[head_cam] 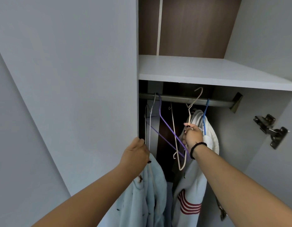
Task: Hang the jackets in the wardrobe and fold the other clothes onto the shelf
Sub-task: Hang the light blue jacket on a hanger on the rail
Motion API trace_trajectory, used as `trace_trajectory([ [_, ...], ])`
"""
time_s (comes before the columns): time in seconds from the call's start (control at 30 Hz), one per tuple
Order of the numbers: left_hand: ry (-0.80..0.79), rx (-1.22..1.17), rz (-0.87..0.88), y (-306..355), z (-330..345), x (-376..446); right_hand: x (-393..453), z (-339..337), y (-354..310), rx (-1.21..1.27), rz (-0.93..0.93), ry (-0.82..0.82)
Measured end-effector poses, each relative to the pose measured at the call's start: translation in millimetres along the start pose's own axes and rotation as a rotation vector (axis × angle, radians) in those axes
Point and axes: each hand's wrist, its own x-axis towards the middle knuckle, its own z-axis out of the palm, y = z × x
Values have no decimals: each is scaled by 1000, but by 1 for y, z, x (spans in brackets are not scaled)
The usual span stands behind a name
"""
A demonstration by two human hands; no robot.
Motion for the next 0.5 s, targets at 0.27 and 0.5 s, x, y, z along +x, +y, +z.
trace_trajectory([
  [0.27, -9, 23, -35, 12, -17, -43, -27, -16, -5, 118, 181, -116],
  [0.5, -13, 13, -43, 19, -31, -104, -56, -12, 11, 233, 312, -248],
])
